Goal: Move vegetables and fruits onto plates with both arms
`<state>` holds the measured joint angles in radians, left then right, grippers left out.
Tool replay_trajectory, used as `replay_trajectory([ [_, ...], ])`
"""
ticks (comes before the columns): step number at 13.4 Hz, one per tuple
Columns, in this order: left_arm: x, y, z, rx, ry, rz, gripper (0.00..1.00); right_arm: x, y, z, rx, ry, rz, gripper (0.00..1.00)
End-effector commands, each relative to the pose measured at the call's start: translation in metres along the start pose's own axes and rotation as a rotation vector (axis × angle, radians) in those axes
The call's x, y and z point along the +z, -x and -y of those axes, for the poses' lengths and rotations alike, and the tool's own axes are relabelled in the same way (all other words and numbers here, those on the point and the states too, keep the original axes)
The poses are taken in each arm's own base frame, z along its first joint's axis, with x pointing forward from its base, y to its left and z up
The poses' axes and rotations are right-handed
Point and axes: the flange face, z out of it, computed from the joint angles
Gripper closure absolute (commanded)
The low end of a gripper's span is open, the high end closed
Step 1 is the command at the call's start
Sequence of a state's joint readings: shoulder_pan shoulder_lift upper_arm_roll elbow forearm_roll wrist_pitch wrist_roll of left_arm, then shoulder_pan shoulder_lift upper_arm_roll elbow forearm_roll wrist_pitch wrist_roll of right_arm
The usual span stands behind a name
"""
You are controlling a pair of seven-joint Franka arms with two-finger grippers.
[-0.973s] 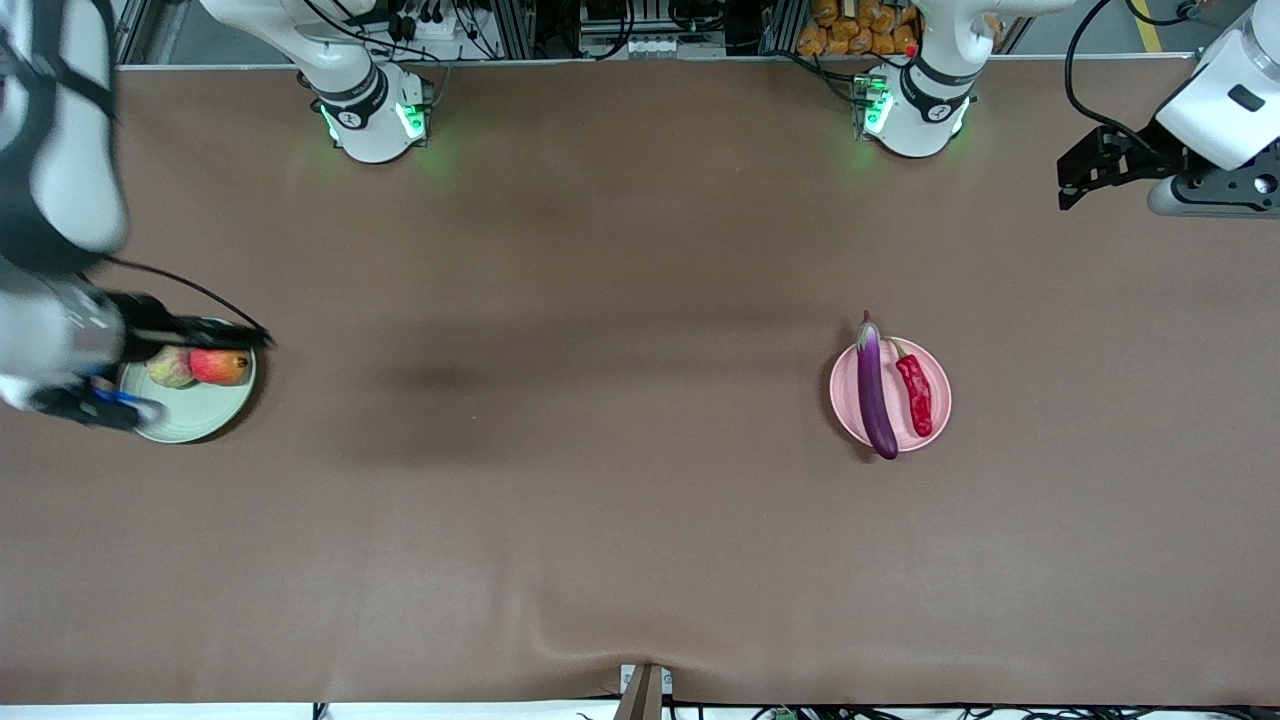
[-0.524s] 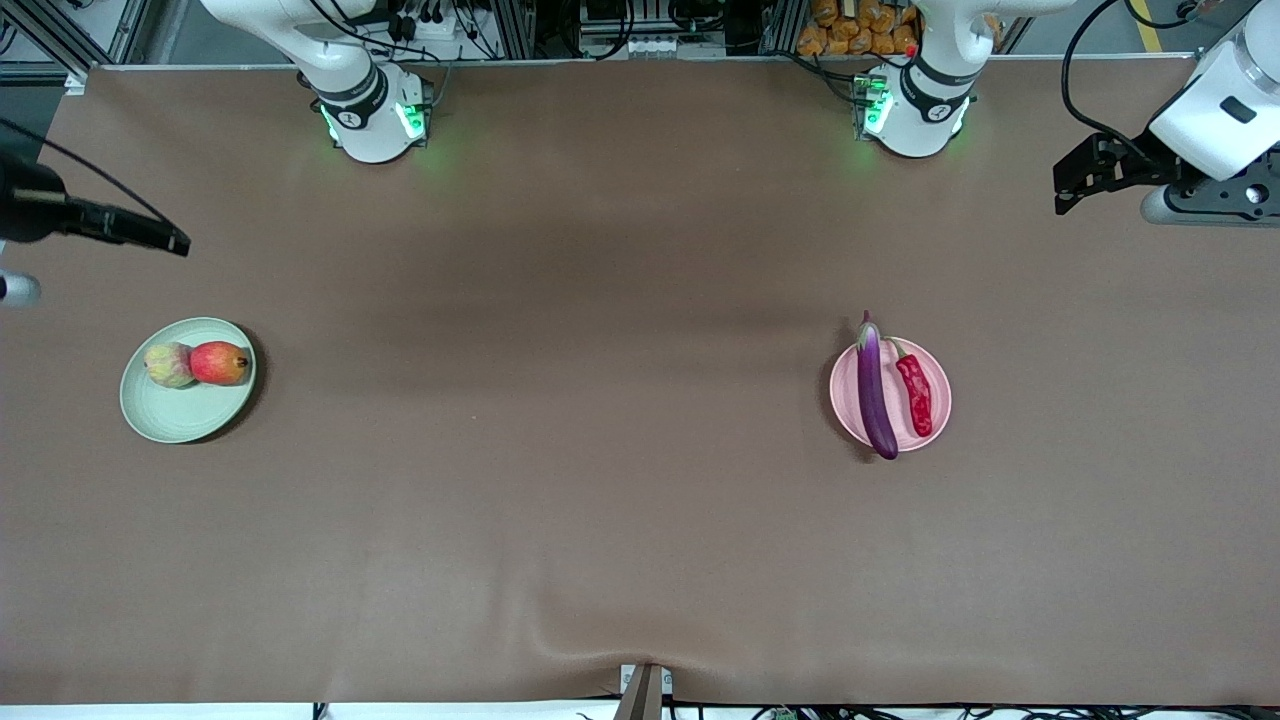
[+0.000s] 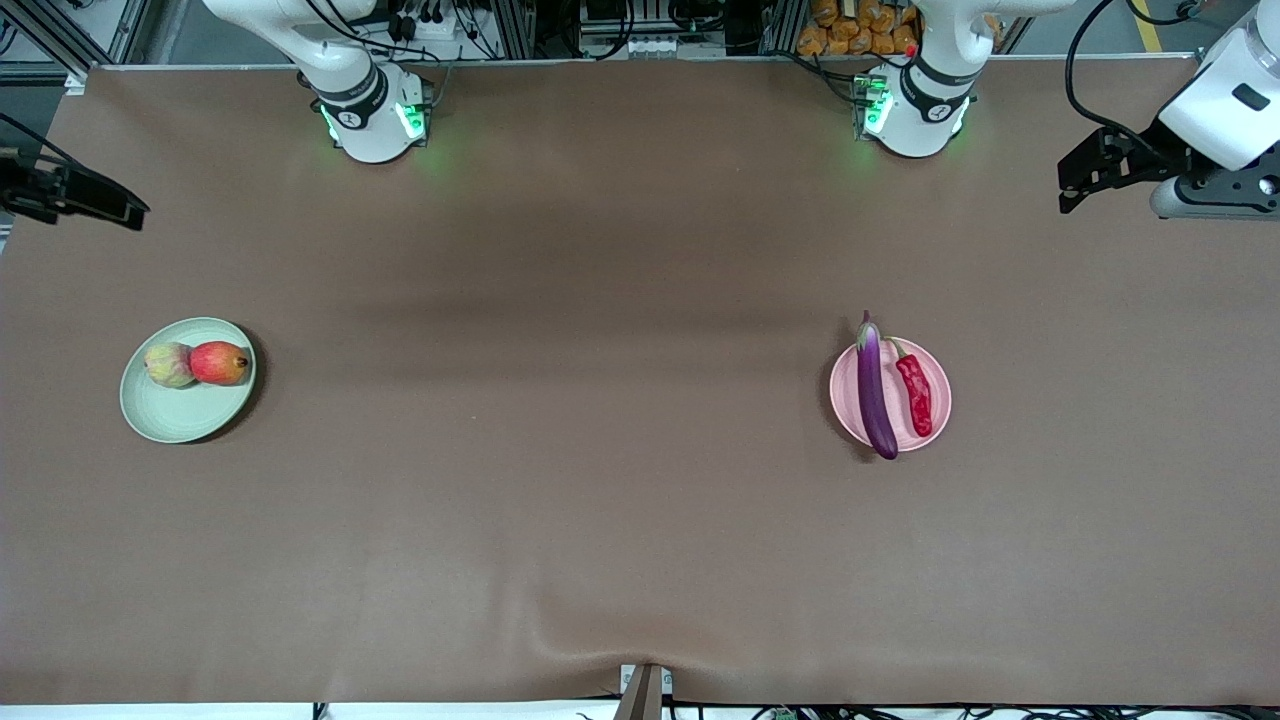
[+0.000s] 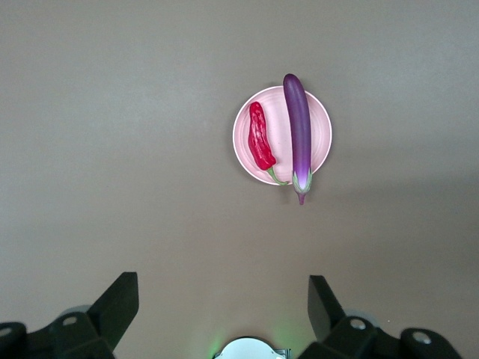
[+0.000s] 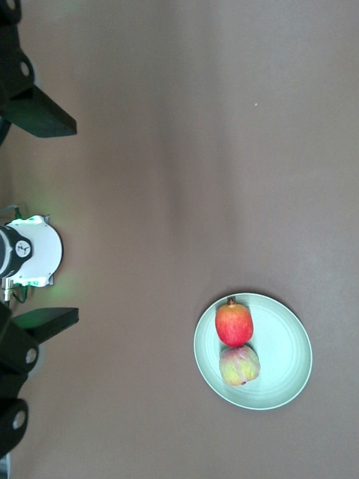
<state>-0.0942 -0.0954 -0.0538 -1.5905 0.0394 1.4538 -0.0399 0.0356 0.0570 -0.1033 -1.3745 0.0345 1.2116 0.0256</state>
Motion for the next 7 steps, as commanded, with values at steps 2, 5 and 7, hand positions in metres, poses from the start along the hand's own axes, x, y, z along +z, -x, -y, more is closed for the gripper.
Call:
replay_trajectory([
  [2,-0.005,-0.002,0.001,0.011,0.02,-0.007,0.0,-0.013,0.014,0.008,-0.022,-0.026,-0.048,0.0],
  [5,-0.004,-0.002,0.002,0.008,0.022,-0.005,0.0,0.014,0.054,-0.017,0.006,-0.05,-0.156,0.0],
  [7,-0.005,-0.002,0.003,0.006,0.023,-0.006,0.0,0.011,0.058,-0.014,-0.001,-0.046,-0.171,0.0],
])
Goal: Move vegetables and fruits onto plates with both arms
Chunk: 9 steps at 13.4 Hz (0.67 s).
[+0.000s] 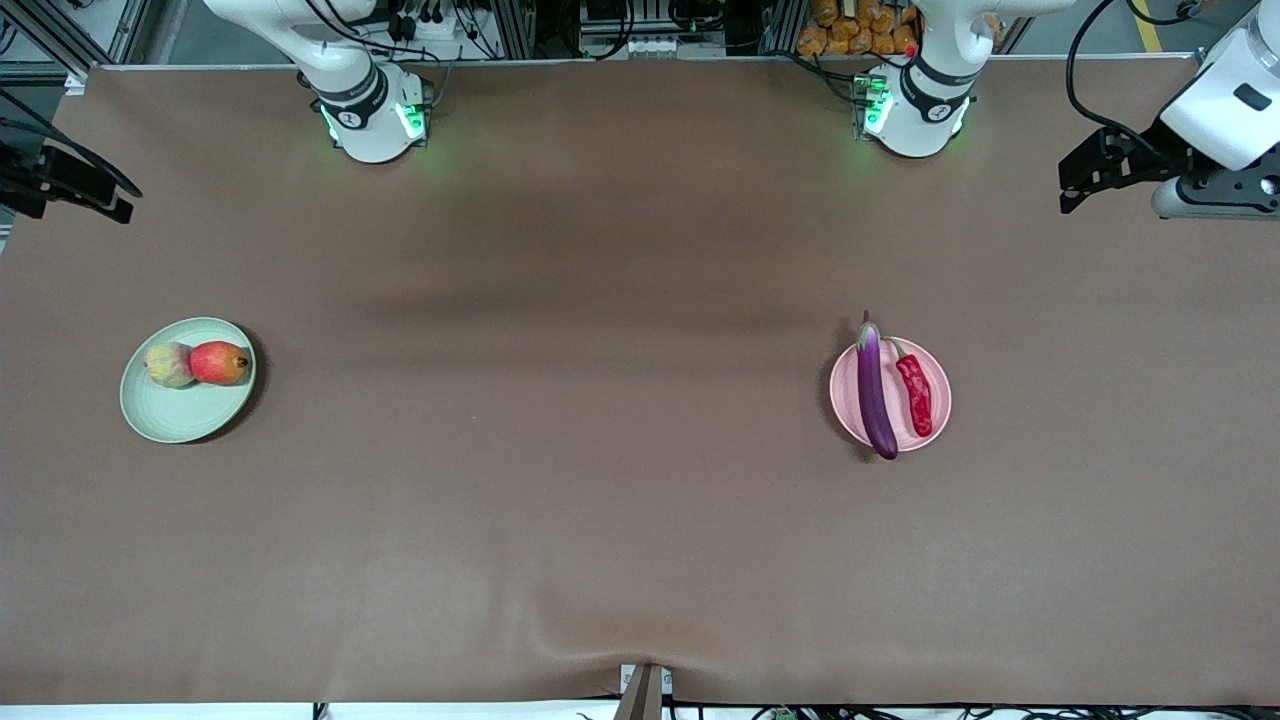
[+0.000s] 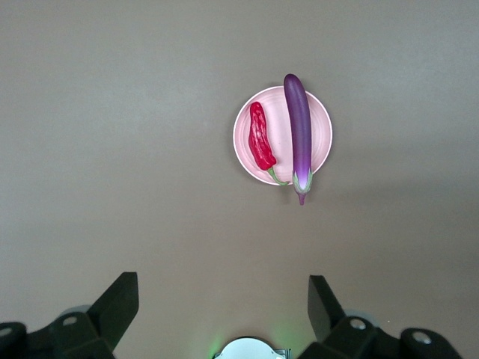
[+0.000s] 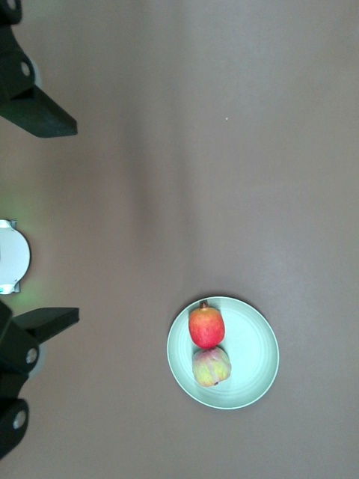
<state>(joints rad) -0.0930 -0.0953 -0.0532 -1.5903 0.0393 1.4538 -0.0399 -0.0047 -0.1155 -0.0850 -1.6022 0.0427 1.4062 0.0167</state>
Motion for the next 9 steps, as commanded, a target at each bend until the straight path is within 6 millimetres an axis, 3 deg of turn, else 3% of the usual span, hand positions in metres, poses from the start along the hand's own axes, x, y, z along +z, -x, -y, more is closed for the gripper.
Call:
replay_trajectory([
  [1,-0.005,-0.002,0.005,0.005,0.027,-0.012,0.0,0.002,0.027,-0.002,-0.004,-0.017,-0.03,0.0],
  [4,-0.016,-0.001,0.002,0.009,0.056,-0.036,0.0,-0.008,0.016,-0.005,-0.001,-0.01,-0.046,0.0],
  [7,-0.013,-0.002,0.006,0.003,0.049,-0.029,0.0,-0.016,-0.011,-0.003,-0.005,0.004,-0.003,0.0],
  [9,-0.012,-0.003,0.006,0.003,0.04,-0.027,0.0,-0.016,-0.014,-0.001,-0.007,0.005,0.046,0.0],
])
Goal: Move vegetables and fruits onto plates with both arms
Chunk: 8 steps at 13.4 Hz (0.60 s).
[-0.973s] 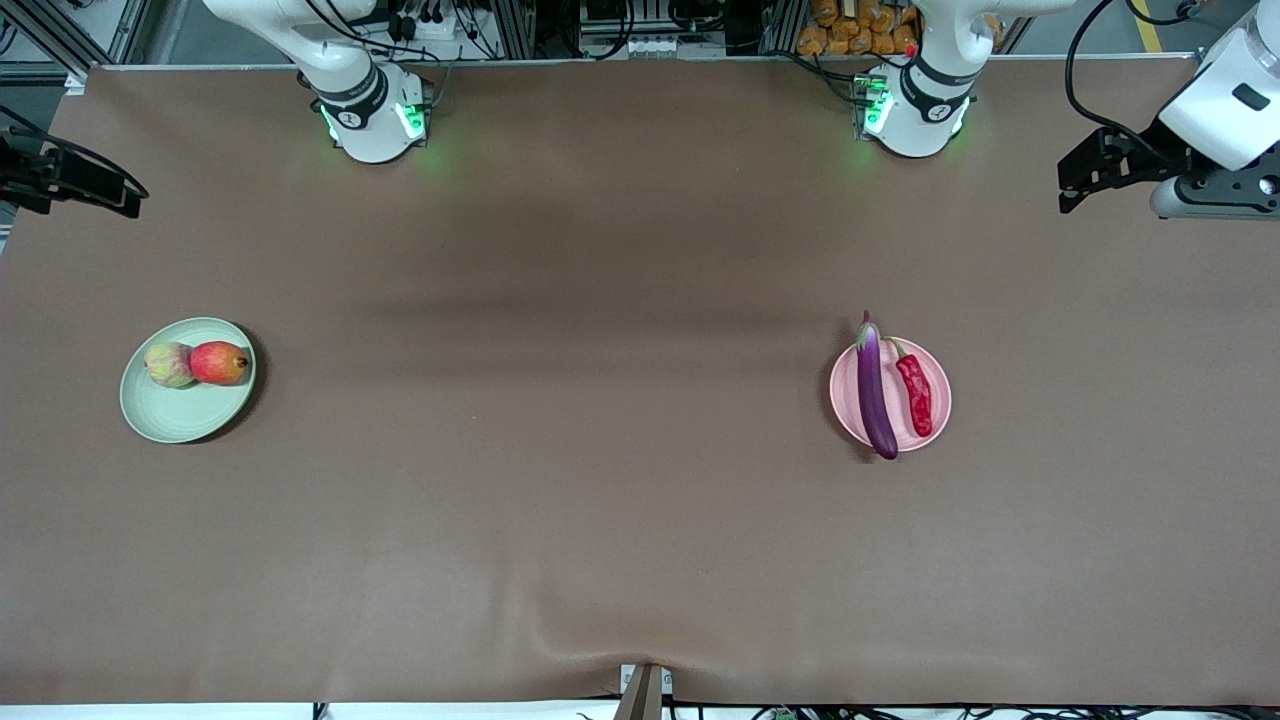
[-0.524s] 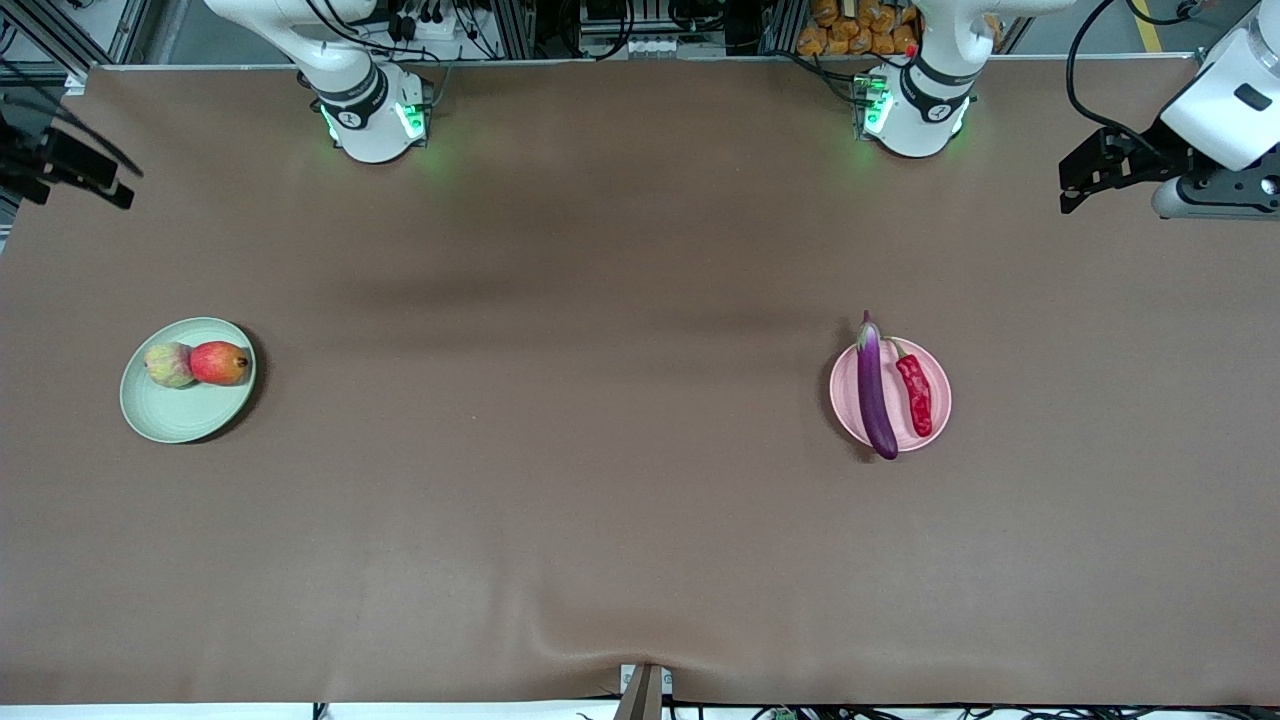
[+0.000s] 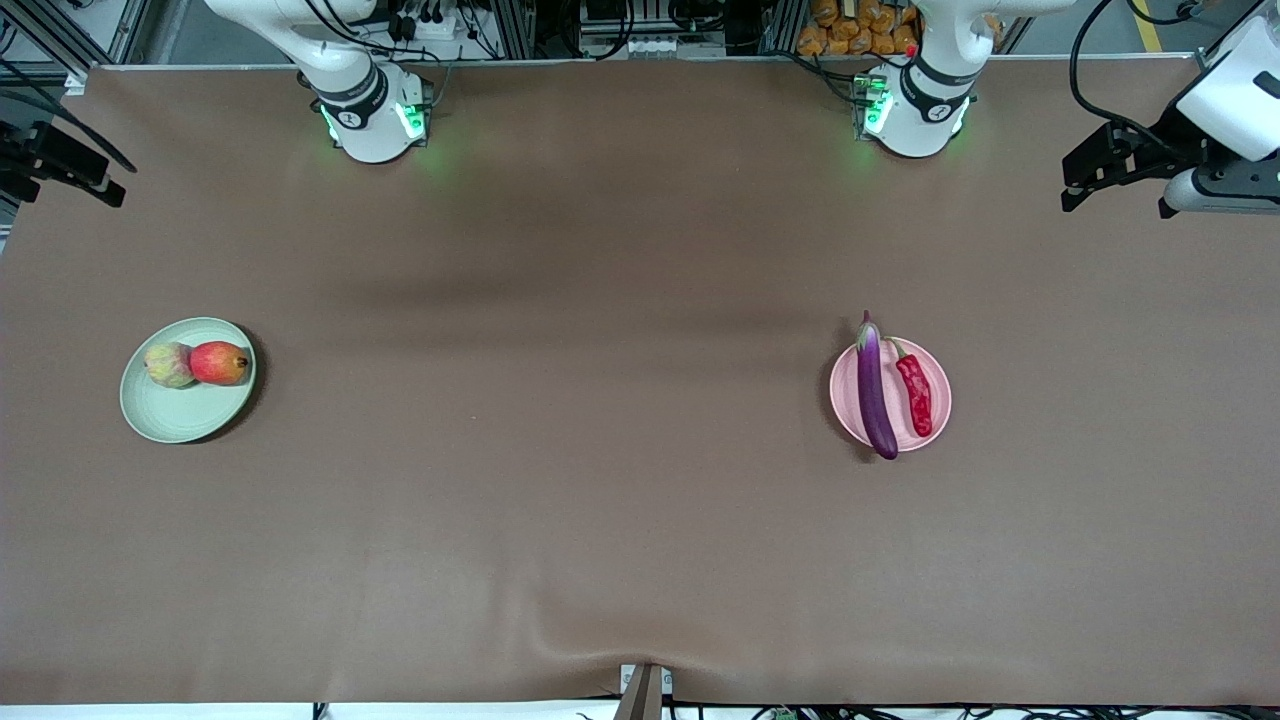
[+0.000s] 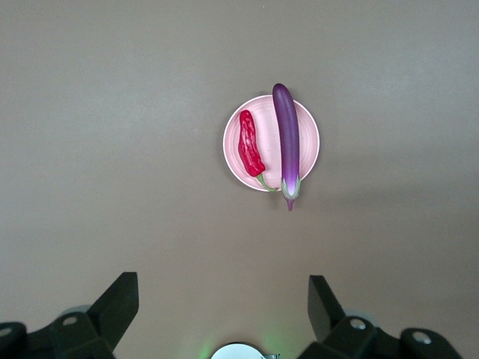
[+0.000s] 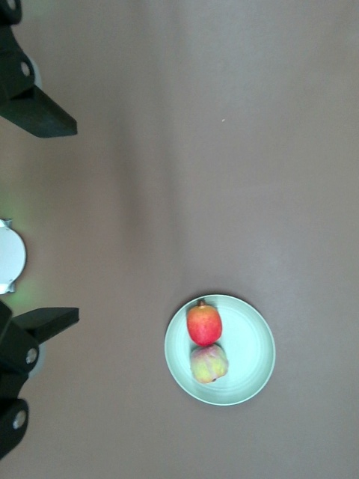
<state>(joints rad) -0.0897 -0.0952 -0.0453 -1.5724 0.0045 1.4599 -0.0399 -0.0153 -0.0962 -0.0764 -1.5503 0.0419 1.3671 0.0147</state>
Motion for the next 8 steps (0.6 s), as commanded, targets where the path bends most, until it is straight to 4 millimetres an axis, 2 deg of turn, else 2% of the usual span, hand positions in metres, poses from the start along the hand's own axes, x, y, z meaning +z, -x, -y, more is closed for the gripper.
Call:
replay_trajectory([
  [1,-0.0035,-0.0027,0.0035,0.011,0.003,-0.006,0.0,-0.0047,-0.0133,-0.0005,-0.008,0.002,0.044,0.0],
  [8,-0.0007,-0.0039,0.0029,0.011,0.002,-0.002,0.0,-0.0046,-0.0131,-0.0005,0.0,0.002,0.046,0.0],
])
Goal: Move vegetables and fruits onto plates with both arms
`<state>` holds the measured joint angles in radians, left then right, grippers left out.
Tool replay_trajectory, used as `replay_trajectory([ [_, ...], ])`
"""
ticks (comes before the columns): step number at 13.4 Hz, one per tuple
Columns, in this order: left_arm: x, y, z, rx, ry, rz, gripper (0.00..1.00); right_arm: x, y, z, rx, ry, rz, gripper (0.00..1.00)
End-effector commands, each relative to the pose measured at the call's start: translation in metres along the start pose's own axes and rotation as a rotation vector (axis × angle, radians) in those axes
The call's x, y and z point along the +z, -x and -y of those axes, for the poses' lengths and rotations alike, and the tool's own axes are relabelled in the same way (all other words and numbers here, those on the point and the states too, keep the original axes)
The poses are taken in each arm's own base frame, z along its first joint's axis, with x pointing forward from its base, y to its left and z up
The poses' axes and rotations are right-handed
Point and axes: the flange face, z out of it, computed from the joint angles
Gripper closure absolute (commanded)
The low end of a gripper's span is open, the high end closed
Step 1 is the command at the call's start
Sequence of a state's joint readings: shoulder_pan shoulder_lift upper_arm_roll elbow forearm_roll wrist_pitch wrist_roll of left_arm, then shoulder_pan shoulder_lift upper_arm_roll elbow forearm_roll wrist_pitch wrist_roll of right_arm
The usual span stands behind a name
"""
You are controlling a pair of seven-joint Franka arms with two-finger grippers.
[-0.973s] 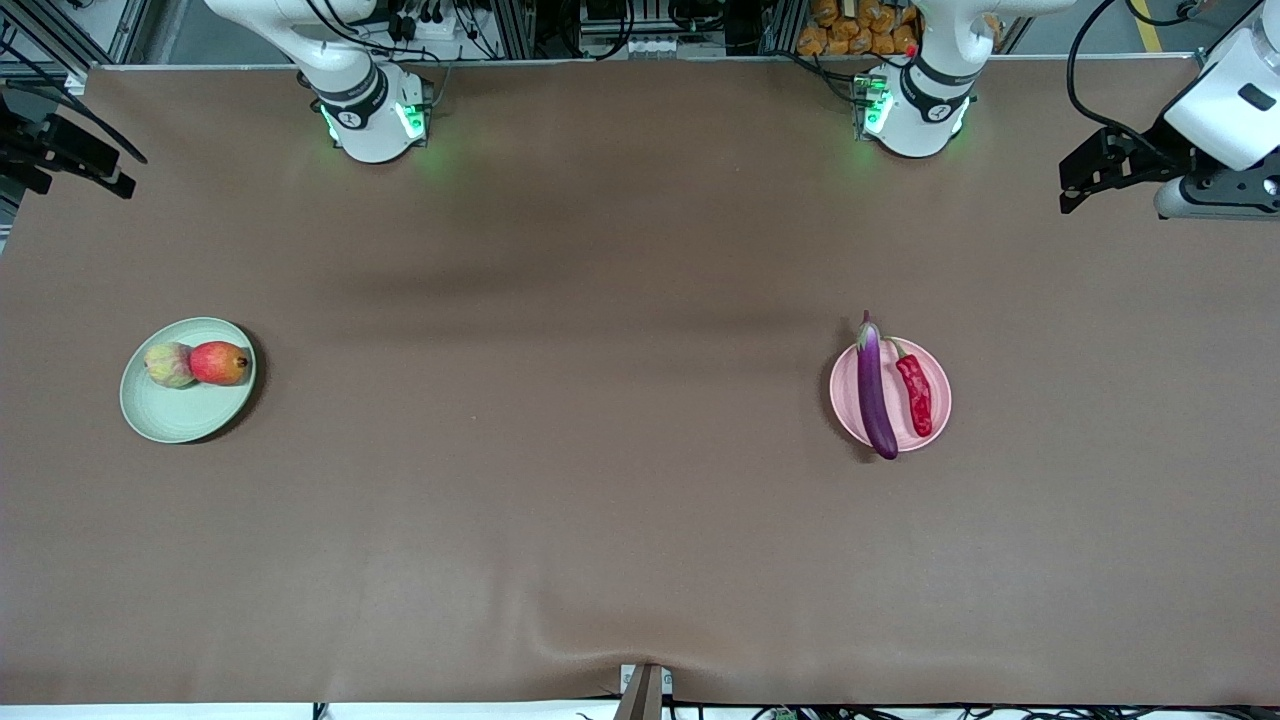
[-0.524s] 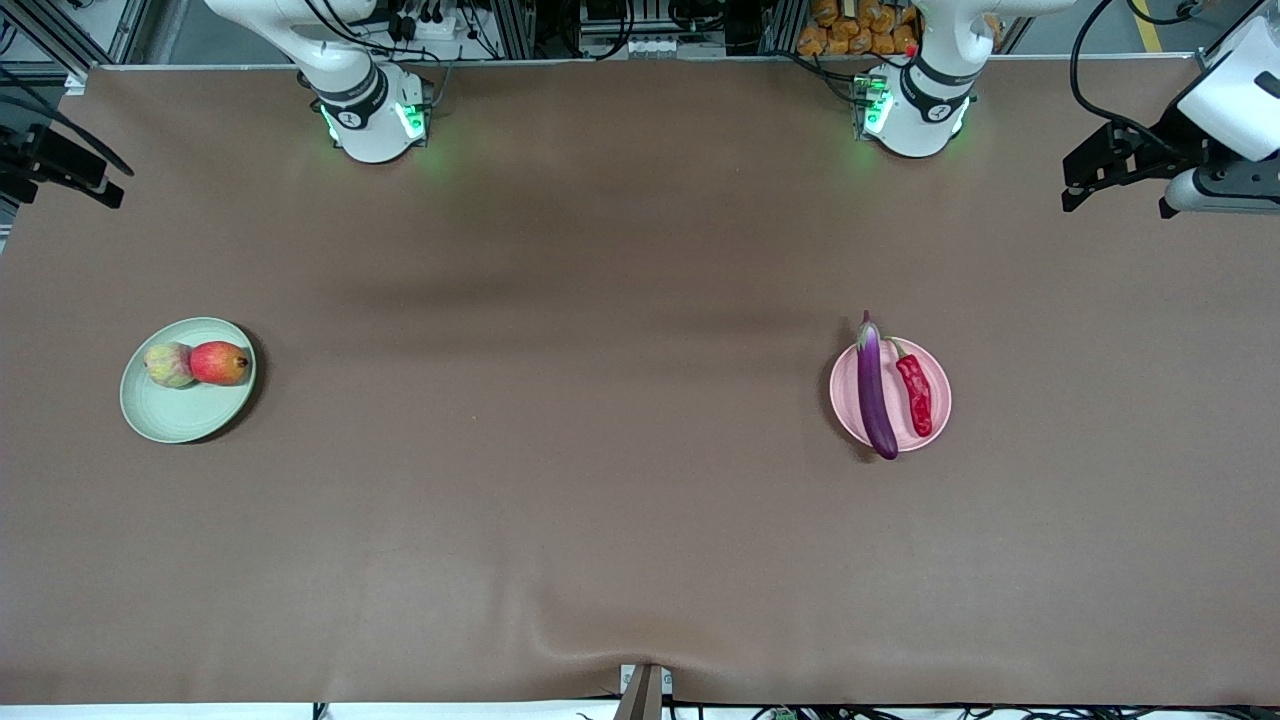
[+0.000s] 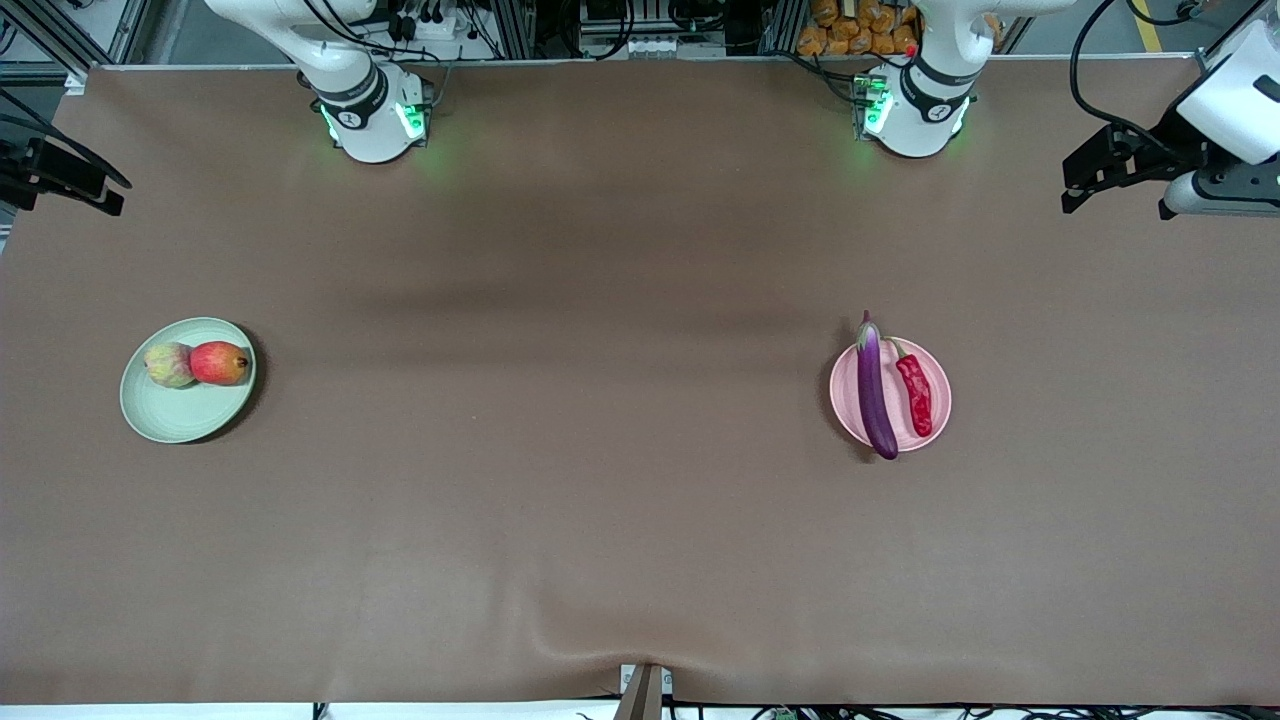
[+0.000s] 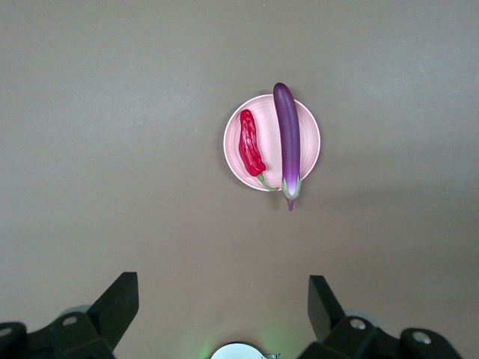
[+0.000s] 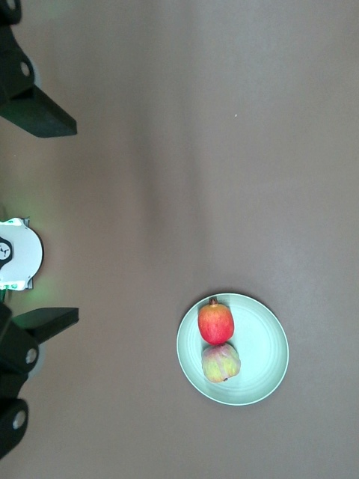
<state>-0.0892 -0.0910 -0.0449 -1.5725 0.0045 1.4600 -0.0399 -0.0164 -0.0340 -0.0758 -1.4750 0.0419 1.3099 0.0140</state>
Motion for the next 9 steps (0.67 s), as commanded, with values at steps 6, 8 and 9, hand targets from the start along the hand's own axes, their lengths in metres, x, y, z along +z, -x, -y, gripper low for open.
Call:
replay_trajectory([
  [6,0.0029,-0.0067,0.0032,0.012,0.002,0.002,0.0,-0.0045,0.0009,-0.0009,0.002,-0.005,0.01,0.0],
  [8,0.0019,-0.0065,0.004,0.01,0.002,-0.003,0.0,-0.0045,0.0009,-0.0009,0.002,-0.005,0.01,0.0],
  [9,0.0024,-0.0067,0.0041,0.01,0.002,-0.003,0.0,-0.0039,0.0016,-0.0001,0.001,-0.004,0.016,0.0],
])
